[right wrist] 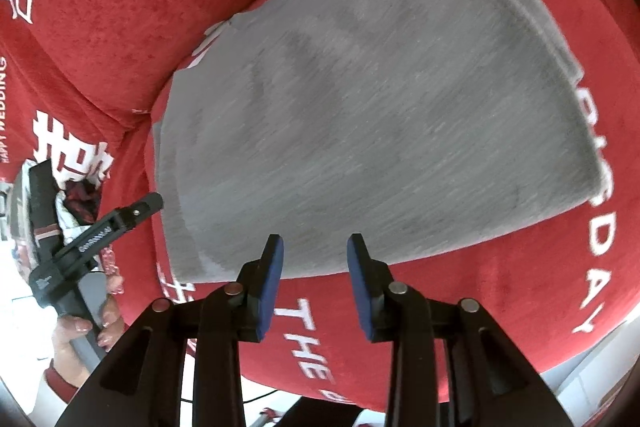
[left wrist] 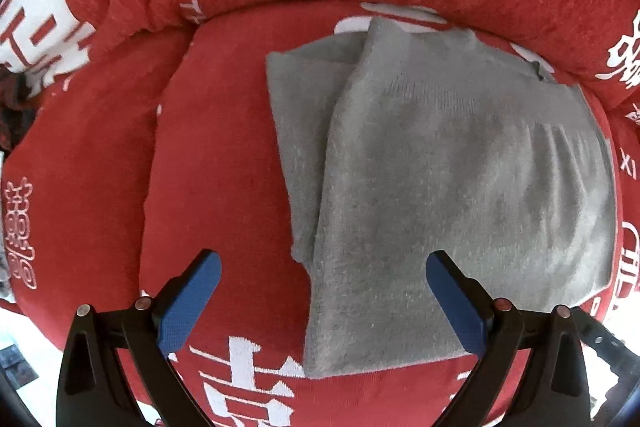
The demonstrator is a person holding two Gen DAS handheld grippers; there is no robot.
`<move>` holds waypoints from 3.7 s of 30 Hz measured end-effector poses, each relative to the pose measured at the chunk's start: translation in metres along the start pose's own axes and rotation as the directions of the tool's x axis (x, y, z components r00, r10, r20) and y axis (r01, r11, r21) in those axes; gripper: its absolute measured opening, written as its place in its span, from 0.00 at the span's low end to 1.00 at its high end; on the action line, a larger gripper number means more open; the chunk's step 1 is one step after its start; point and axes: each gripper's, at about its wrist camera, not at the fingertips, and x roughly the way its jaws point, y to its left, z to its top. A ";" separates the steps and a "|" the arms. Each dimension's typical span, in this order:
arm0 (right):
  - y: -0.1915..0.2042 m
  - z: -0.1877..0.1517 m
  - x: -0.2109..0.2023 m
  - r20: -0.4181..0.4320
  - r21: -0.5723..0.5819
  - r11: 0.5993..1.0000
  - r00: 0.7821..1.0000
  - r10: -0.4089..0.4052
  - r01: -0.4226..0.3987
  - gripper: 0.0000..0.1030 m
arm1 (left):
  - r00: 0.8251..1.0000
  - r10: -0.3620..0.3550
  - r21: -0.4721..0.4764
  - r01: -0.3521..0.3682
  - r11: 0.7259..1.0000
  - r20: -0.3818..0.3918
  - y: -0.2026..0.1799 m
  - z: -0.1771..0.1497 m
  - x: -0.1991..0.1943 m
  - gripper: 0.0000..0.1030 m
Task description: Fold small clothes
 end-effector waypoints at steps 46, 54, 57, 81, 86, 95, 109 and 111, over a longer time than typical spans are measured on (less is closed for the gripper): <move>0.030 -0.054 0.111 0.135 0.346 0.824 0.893 0.429 -0.448 0.46 | 0.856 -0.516 -0.255 0.493 0.832 -0.027 0.096 -0.007 0.027 1.00; 0.027 -0.035 0.084 0.162 0.367 0.737 0.819 0.551 -0.568 0.11 | 0.730 -0.683 -0.307 0.641 0.704 -0.043 0.081 0.009 0.043 1.00; 0.027 -0.028 0.065 0.163 0.317 0.732 0.795 0.584 -0.603 0.11 | 0.658 -0.752 -0.317 0.704 0.635 -0.044 0.070 0.023 0.051 1.00; 0.025 0.041 0.007 0.133 -0.121 0.990 0.990 -0.048 0.065 0.07 | 0.940 -0.332 0.007 0.333 0.943 -0.081 -0.025 0.051 0.036 0.37; 0.024 0.045 0.045 0.095 -0.183 0.972 0.987 -0.132 0.147 0.04 | 0.955 -0.296 0.003 0.296 0.955 -0.024 -0.025 0.048 0.019 0.16; 0.003 0.051 0.026 0.057 -0.125 0.992 0.998 -0.024 0.031 0.04 | 0.912 -0.397 0.046 0.395 0.918 0.103 -0.073 0.051 -0.050 0.15; -0.120 0.054 -0.054 0.170 0.129 0.977 0.974 0.149 -0.172 0.05 | 0.930 -0.366 0.351 0.330 0.876 0.039 -0.297 0.059 -0.058 0.15; -0.135 0.056 -0.051 0.173 0.169 0.962 0.968 0.184 -0.213 0.07 | 0.958 -0.286 0.407 0.257 0.877 0.011 -0.330 0.055 -0.034 0.16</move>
